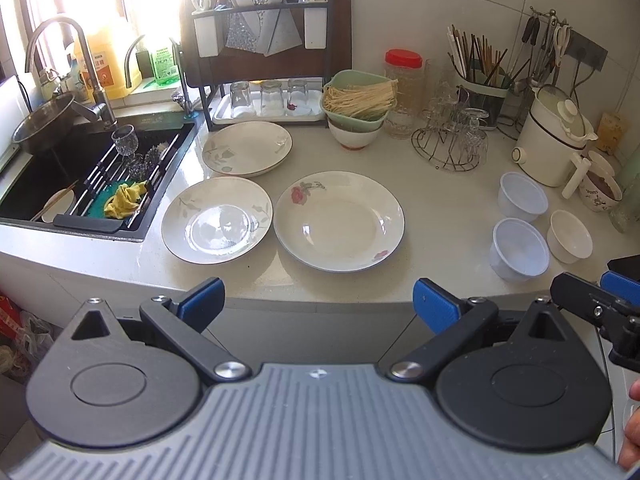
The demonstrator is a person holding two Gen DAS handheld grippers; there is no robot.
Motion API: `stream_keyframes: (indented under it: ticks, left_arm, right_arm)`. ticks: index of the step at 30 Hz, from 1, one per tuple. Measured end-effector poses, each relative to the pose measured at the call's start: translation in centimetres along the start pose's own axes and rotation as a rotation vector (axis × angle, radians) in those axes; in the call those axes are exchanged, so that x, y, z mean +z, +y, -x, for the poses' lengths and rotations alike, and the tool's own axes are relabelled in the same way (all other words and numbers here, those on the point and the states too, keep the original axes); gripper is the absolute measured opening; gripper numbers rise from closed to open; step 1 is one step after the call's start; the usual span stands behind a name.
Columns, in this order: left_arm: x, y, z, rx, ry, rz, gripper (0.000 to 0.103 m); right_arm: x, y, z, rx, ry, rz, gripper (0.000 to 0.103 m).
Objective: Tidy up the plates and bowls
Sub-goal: 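Move both grippers to the rim of the leaf-pattern plate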
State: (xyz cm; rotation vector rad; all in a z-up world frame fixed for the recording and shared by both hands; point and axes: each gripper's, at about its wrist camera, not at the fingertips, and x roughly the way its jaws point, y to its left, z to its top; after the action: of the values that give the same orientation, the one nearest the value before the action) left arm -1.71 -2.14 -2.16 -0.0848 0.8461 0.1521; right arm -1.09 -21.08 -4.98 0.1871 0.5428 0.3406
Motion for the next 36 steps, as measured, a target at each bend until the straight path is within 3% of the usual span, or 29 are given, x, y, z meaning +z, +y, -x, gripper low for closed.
stream_keyframes:
  ticks: [8, 24, 31, 36]
  left_arm:
    - [1.9, 3.2, -3.1, -0.042, 0.008, -0.034, 0.102]
    - [8.0, 14.3, -12.1, -0.108, 0.084, -0.052, 0.102]
    - [10.2, 19.3, -16.7, -0.121, 0.11, -0.071, 0.102]
    - [11.3, 22.6, -19.9, -0.14, 0.126, -0.107, 0.101]
  right_arm:
    - [0.5, 2.3, -2.7, -0.019, -0.001, -0.026, 0.103]
    - [1.8, 9.8, -11.4, -0.047, 0.066, -0.05, 0.102]
    - [2.3, 13.8, -16.2, -0.052, 0.096, -0.06, 0.098]
    - [2.2, 16.1, -19.9, -0.037, 0.13, -0.107, 0.083]
